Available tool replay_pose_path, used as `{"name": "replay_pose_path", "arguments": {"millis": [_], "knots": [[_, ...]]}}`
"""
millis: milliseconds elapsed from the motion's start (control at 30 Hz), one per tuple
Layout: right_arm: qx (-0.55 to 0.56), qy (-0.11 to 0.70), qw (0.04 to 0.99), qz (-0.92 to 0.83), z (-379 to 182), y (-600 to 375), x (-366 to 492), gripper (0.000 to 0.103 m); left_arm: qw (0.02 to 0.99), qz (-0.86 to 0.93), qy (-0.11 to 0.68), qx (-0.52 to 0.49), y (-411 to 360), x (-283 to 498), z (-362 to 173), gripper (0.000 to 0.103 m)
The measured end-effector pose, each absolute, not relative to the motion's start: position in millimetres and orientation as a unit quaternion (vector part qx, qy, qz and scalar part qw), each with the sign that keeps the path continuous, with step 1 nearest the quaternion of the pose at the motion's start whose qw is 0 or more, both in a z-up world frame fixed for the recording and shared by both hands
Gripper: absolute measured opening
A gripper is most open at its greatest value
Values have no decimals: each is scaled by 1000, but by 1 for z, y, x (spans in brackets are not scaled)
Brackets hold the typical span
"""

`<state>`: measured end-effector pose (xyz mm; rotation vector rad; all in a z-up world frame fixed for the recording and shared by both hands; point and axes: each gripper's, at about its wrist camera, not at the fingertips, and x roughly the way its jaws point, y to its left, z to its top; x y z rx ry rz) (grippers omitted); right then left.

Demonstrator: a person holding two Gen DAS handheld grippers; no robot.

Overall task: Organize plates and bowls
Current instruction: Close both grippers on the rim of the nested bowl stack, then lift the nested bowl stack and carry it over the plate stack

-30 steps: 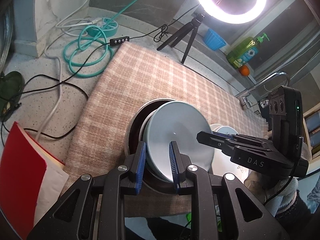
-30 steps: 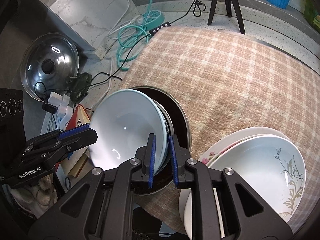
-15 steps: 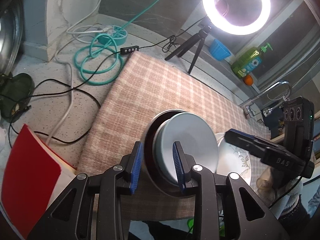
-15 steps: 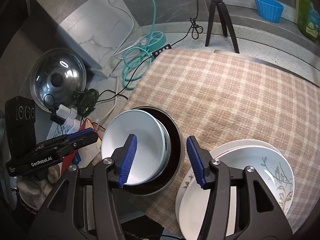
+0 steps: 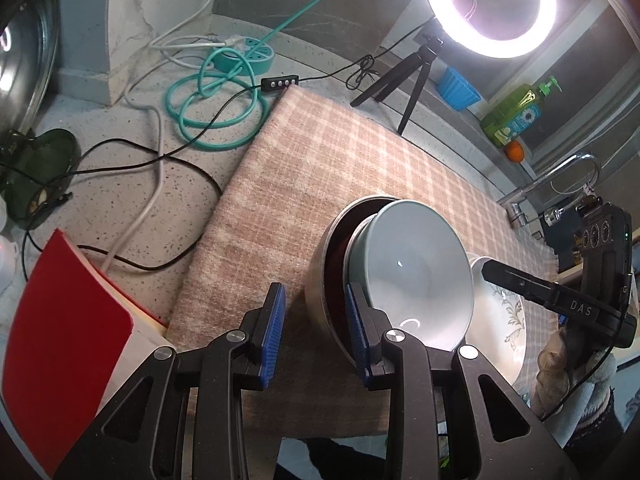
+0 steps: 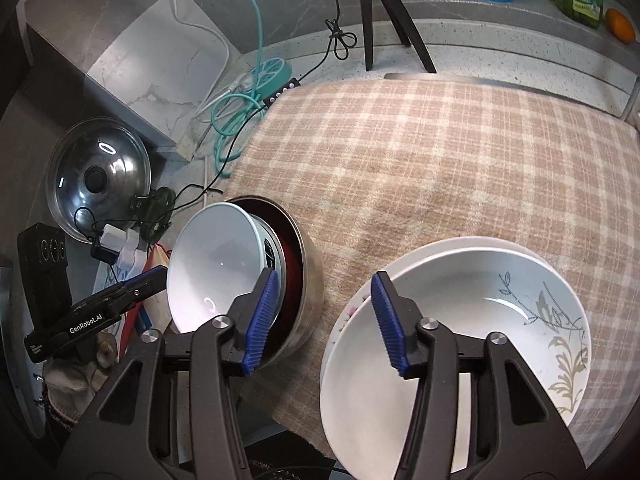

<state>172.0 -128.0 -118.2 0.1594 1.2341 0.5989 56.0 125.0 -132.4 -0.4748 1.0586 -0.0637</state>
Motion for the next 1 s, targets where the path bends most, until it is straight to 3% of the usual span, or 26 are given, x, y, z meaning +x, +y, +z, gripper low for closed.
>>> {"name": "replay_pose_path", "arguments": {"millis": [167,467,933,1000], "knots": [[78,580,762,278,-126,-125,170,32,835,-31,503,-221,122,57,-136,29],[77,592,752,279,-137,-114,166,20,839,-29,502,-209,119,57,-137,27],[50,596,750,283,-143,-100,165,14,831,-34,517,-202,119,63,-145,22],[48,596,750,283,-143,-99,165,13,830,-43,517,-205,118,63,-145,13]]}}
